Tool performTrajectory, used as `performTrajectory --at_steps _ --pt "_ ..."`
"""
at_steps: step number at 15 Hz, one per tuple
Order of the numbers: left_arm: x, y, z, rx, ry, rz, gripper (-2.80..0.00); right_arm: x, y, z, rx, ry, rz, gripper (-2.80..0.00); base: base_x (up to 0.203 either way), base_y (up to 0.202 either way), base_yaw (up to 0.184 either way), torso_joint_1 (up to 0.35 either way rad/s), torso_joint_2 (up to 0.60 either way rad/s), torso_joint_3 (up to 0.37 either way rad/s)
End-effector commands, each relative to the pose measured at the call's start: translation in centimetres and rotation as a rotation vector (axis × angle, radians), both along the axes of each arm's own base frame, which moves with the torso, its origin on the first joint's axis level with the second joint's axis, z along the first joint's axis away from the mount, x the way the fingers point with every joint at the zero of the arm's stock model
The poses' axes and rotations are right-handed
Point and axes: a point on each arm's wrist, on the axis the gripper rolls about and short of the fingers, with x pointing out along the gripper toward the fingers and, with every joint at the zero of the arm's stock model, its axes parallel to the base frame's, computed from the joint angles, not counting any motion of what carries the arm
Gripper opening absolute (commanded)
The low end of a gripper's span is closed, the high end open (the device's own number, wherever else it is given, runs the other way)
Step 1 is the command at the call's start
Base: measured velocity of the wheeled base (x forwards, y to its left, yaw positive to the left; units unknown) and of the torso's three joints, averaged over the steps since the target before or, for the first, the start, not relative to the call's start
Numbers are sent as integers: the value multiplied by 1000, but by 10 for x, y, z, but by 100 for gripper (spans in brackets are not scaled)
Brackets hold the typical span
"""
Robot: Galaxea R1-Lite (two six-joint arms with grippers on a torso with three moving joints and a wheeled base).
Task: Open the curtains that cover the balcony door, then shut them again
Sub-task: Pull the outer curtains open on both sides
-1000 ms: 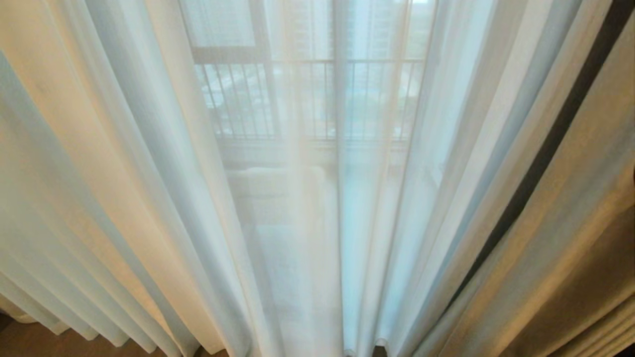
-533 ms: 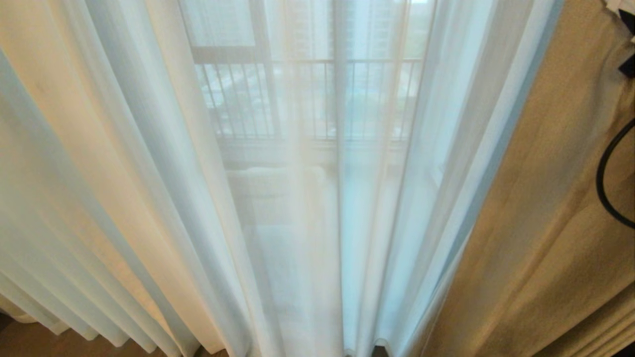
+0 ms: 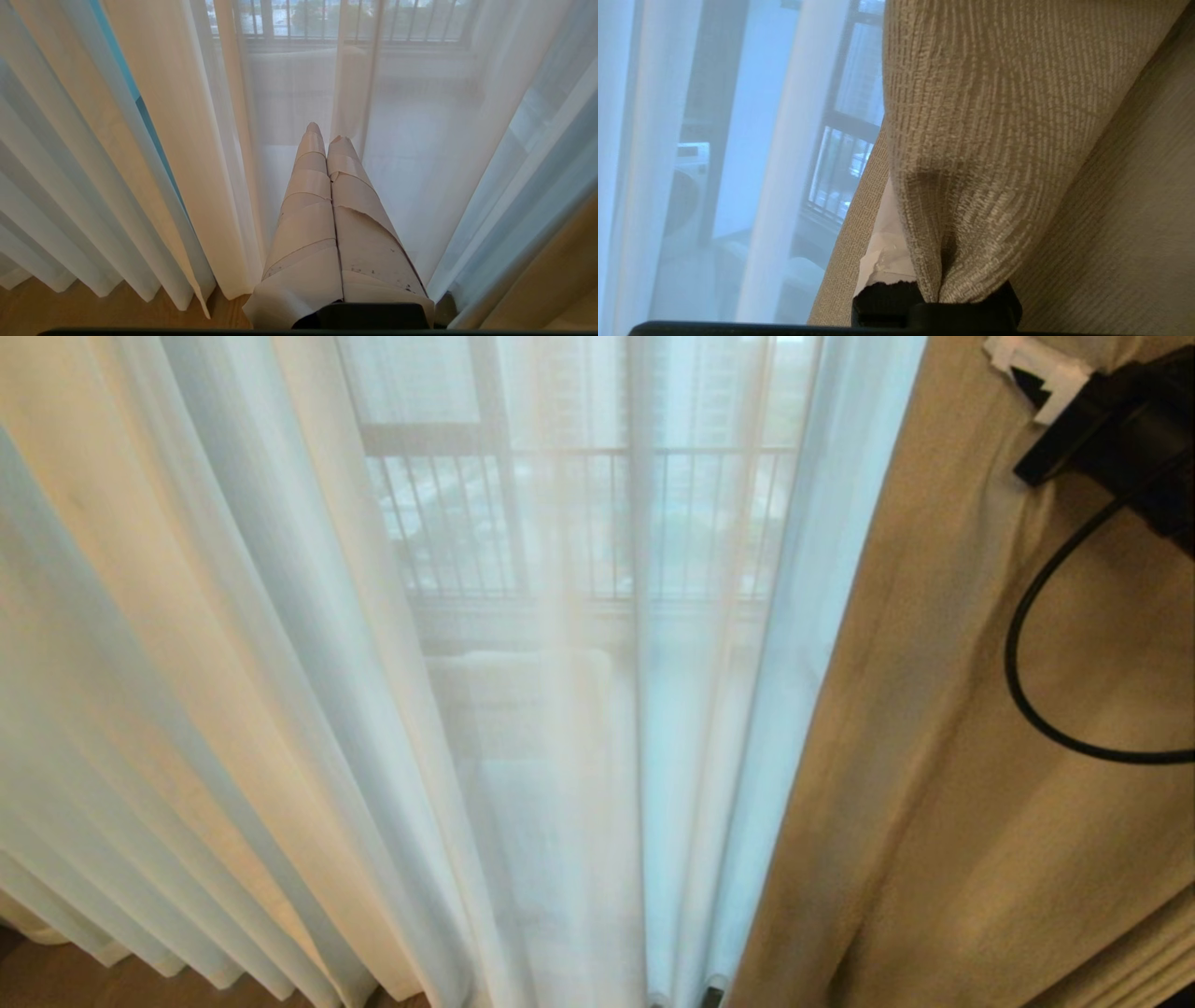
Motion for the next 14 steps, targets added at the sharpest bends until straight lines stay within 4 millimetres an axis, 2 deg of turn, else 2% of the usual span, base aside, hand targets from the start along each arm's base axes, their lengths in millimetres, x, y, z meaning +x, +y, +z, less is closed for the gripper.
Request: performTrajectory --at_steps 1,6,10,14 --pt "0 0 0 0 0 1 -280 18 22 -7 -3 16 39 -280 0 0 0 0 0 0" --pt "0 0 0 0 0 1 -280 32 73 -11 -7 23 121 -280 0 0 0 0 0 0" --pt "0 0 0 0 -1 0 -280 34 116 -23 -33 38 205 -280 0 0 0 0 0 0" --pt "0 0 0 0 -1 1 -280 36 169 -37 -51 37 271 -280 0 0 0 0 0 0"
